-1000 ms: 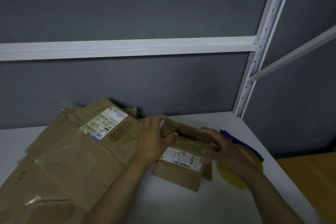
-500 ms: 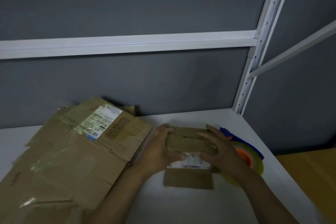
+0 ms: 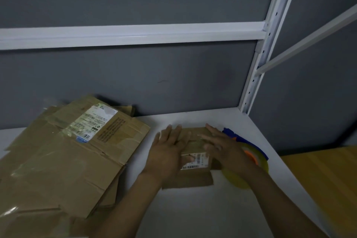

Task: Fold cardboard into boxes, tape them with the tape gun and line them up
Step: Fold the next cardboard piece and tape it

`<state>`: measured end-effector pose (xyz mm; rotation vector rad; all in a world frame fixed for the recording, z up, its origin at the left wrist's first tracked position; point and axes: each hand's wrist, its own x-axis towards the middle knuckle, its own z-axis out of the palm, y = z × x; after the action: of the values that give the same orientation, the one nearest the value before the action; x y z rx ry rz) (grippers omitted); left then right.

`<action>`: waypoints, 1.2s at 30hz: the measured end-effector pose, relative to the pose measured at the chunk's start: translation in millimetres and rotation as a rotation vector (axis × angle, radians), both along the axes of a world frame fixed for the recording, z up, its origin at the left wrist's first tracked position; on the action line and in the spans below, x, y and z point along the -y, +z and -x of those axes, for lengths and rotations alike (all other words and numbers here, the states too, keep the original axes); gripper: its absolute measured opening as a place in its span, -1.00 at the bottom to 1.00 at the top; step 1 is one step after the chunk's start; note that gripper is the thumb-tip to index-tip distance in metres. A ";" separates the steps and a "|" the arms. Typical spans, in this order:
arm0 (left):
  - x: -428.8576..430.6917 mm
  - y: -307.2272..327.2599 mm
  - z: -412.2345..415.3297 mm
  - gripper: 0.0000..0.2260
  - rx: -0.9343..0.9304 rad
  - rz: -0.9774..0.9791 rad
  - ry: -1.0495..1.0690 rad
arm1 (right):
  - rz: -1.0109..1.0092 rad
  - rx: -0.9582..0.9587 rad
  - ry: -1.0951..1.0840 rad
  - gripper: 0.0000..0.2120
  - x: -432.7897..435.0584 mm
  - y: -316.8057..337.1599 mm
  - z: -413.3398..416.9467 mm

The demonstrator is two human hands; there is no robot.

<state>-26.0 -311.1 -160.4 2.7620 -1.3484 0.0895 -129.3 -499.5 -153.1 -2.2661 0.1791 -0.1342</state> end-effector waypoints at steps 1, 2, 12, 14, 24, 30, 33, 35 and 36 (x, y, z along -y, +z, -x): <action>3.1 2.2 -0.7 -0.30 0.017 -0.027 0.016 | 0.049 0.045 -0.133 -0.61 10.7 -0.4 7.5; 6.0 6.7 0.0 -0.32 0.031 -0.041 0.027 | 0.145 0.063 -0.290 -0.60 25.4 -3.7 15.2; 25.1 0.8 5.2 -0.09 0.078 -0.032 -0.004 | 0.553 -0.317 -0.543 -0.71 65.2 -15.5 50.9; 24.1 3.2 3.1 0.11 -0.007 -0.015 -0.005 | 0.469 -0.145 -0.627 -0.74 61.9 -8.7 53.1; 22.0 22.7 -1.9 0.14 -0.291 0.157 0.010 | 0.081 0.453 -0.511 -0.70 41.7 69.1 10.2; 22.6 58.4 8.8 -0.53 -0.671 0.949 0.183 | 0.186 0.410 -0.420 -0.57 34.9 64.5 4.0; 32.8 96.1 2.9 -0.45 -1.089 1.179 0.249 | 0.221 0.403 -0.397 -0.58 35.5 66.4 3.0; 38.3 112.6 -1.9 -0.62 -1.302 1.251 0.262 | 0.288 0.394 -0.396 -0.61 35.9 70.4 0.6; 40.1 116.0 -4.4 -0.74 -1.339 1.265 0.271 | 0.316 0.393 -0.391 -0.61 35.2 73.5 -0.4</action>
<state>-21.5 -351.2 -44.4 1.2761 -0.2653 -0.5618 -128.9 -534.7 -79.6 -2.4340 0.4125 -0.8579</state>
